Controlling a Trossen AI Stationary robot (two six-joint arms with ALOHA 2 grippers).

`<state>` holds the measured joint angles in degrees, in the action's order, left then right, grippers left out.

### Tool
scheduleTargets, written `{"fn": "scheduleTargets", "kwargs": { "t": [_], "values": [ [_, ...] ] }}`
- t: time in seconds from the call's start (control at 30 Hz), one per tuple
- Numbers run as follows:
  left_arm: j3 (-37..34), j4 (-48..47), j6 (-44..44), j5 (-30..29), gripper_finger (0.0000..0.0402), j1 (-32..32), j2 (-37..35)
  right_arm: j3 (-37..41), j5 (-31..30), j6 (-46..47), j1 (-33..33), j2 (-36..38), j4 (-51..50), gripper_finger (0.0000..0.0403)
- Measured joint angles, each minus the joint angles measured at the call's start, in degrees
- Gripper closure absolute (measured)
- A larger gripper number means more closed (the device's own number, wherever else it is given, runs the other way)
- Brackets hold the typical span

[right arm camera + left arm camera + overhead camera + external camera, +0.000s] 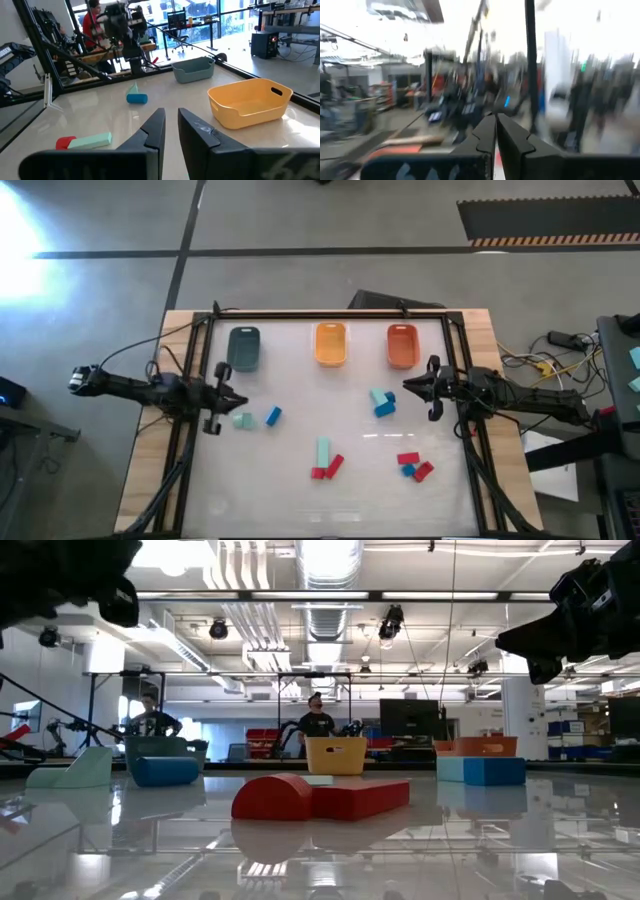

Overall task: Sort & place blocks by color
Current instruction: Put the blue block into the yellow bin

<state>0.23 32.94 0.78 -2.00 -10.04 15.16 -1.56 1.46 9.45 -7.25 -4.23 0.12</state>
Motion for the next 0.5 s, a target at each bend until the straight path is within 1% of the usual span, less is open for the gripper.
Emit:
{"fn": "scheduleTargets", "kwargs": {
  "t": [0.07, 0.2, 0.37, 0.5],
  "values": [
    [0.0, 5.03, -4.13, 0.0, 0.0401, 0.02, -0.04, 0.0, -0.01, 0.0, -0.02, 0.0, 0.0, 0.036],
    [0.0, 11.71, -4.79, 0.02, 0.0401, 0.02, -0.36, 0.0, -0.01, 0.0, -0.02, 0.0, 0.02, 0.036],
    [0.0, 12.99, -4.81, 0.02, 0.0401, 0.01, -0.68, 0.0, -0.03, -0.02, -0.02, 0.0, 0.27, 0.036],
    [0.0, 13.15, -4.83, 0.03, 0.0401, 0.0, -0.68, 0.0, -1.17, -2.23, -0.02, 0.0, 3.5, 0.036]
  ]
}}
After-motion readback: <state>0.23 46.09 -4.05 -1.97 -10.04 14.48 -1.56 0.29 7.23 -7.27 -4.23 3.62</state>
